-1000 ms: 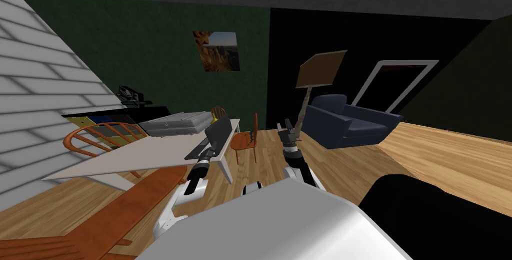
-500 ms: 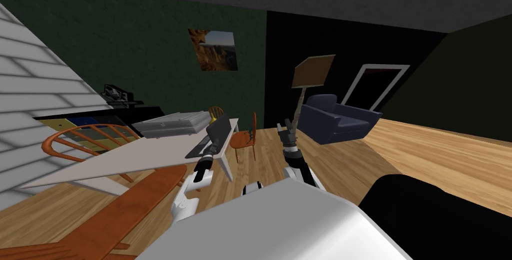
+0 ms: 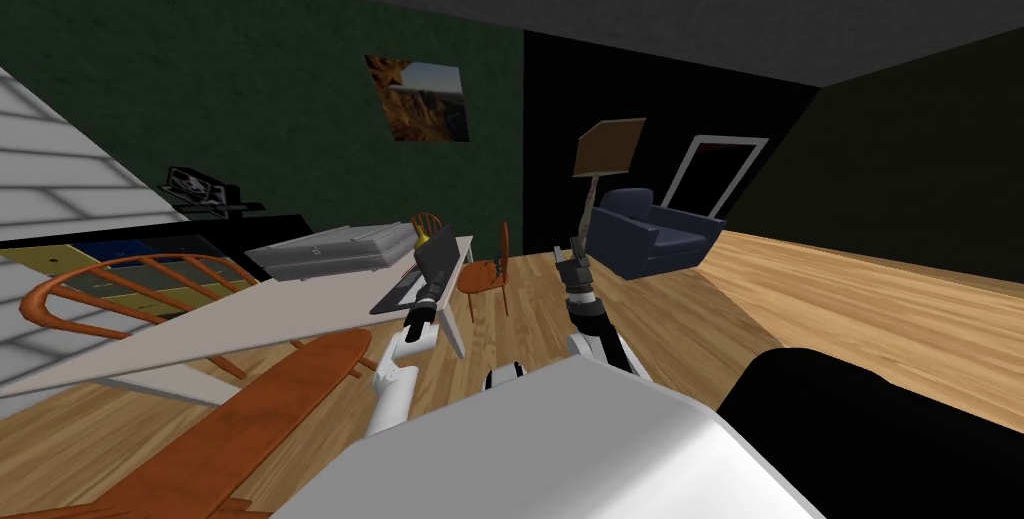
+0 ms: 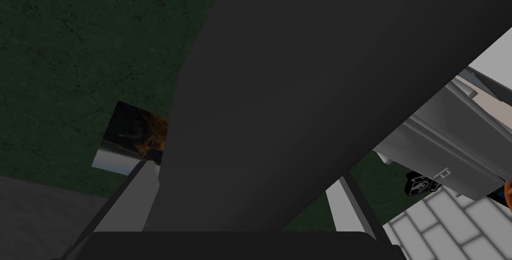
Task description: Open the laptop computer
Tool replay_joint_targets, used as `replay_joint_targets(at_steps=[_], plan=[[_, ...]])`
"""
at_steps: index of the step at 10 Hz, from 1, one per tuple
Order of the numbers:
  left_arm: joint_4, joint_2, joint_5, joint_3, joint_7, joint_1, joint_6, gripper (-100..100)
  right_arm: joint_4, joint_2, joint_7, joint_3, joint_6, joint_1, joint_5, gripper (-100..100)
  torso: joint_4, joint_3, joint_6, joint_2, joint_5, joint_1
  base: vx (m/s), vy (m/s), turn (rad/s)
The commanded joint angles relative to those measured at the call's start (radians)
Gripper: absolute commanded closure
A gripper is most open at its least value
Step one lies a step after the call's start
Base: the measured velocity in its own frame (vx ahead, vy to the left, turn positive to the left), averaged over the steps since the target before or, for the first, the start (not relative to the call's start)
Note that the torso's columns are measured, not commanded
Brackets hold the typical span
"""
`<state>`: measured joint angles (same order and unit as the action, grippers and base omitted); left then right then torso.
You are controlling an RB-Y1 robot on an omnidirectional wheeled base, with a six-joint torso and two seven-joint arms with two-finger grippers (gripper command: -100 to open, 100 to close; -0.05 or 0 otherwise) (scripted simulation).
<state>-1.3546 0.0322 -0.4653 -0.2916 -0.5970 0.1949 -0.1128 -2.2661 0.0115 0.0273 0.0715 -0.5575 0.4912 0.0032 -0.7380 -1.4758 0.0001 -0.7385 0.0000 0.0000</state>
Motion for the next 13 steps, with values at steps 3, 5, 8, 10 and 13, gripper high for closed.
replay_joint_targets(at_steps=[3,5,8,10,13], plan=[[-0.076,-0.051,0.023,0.05,0.037,-0.079,-0.002,100,0.0,0.0,0.0,0.0,0.0,0.001,0.0,0,0.0,-0.004,-0.002,0.007,0.0,-0.001,0.089,-0.045,0.145],[-0.119,-0.083,0.038,0.079,0.061,-0.131,-0.009,100,0.0,0.0,0.0,0.0,0.0,0.001,0.0,0,0.002,-0.002,0.0,0.004,0.001,0.0,0.103,-0.064,0.091],[-0.201,-0.146,0.066,0.136,0.107,-0.216,-0.021,100,0.0,0.0,0.0,0.0,0.0,0.0,0.0,0,0.001,0.0,0.0,0.0,0.001,0.002,0.09,-0.05,0.109],[-0.25,-0.178,0.08,0.165,0.131,-0.271,-0.028,100,0.0,0.0,0.0,0.0,0.0,0.0,0.0,0,0.0,0.001,0.0,-0.001,0.0,0.0,0.077,-0.053,0.106],[-0.294,-0.209,0.094,0.194,0.154,-0.34,-0.034,100,0.0,0.0,0.0,0.0,0.0,0.001,0.0,0,-0.001,0.0,-0.001,0.0,0.0,0.0,0.076,-0.048,0.096]])
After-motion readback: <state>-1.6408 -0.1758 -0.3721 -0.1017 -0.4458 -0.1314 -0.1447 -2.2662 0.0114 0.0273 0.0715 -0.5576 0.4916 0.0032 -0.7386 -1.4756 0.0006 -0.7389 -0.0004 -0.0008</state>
